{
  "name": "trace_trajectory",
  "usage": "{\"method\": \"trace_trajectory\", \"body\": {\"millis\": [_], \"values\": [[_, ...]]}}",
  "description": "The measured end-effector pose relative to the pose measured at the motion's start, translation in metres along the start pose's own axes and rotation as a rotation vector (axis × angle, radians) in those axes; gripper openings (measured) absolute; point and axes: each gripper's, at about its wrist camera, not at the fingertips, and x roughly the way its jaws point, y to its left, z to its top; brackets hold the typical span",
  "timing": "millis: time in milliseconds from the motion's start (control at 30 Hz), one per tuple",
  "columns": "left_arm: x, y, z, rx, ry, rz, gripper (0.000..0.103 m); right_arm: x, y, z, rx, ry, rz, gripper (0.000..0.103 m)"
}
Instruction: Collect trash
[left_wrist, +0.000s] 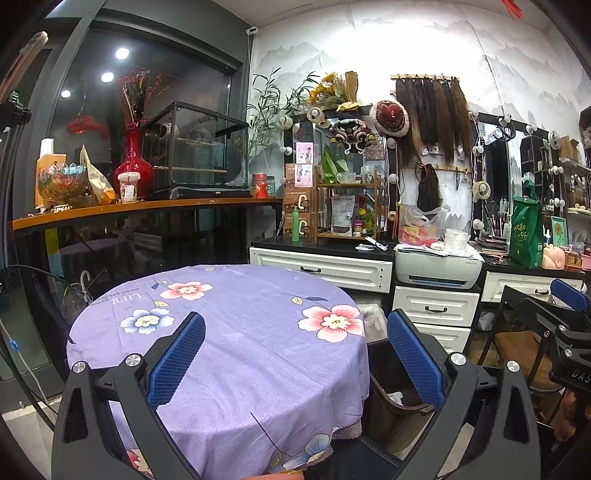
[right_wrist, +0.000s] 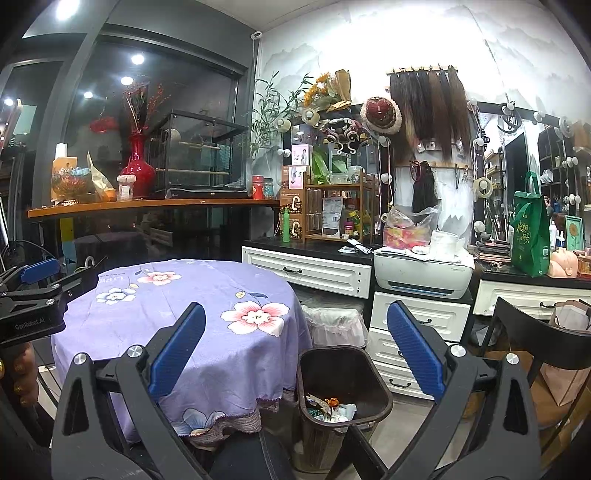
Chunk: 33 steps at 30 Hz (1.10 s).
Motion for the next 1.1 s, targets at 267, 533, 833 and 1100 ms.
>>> {"method": "trace_trajectory", "body": {"millis": [267, 533, 833, 1100], "values": [[0.0002, -0.0001, -0.0011, 0.002, 0.002, 0.001, 0.098, 0.0000, 0.0000, 0.0000, -0.001, 0.002, 0.001, 0.097], [0.0008, -0.0005, -0.0034, -0.001, 0.005, 0.001, 0.098, 0.0006, 0.0001, -0.0001, -0.001, 0.003, 0.002, 0.097], [0.0027, -0.0012, -0.0054, -0.003, 0.010, -0.003, 0.098, 0.0009, 0.0011, -0.0010, -0.001, 0.004, 0.002, 0.097], [0.0051, -0.0015, -0.0069, -0.001, 0.024, -0.006, 0.098, 0.0008, 0.0016, -0.0005, -0.001, 0.004, 0.002, 0.097]]}}
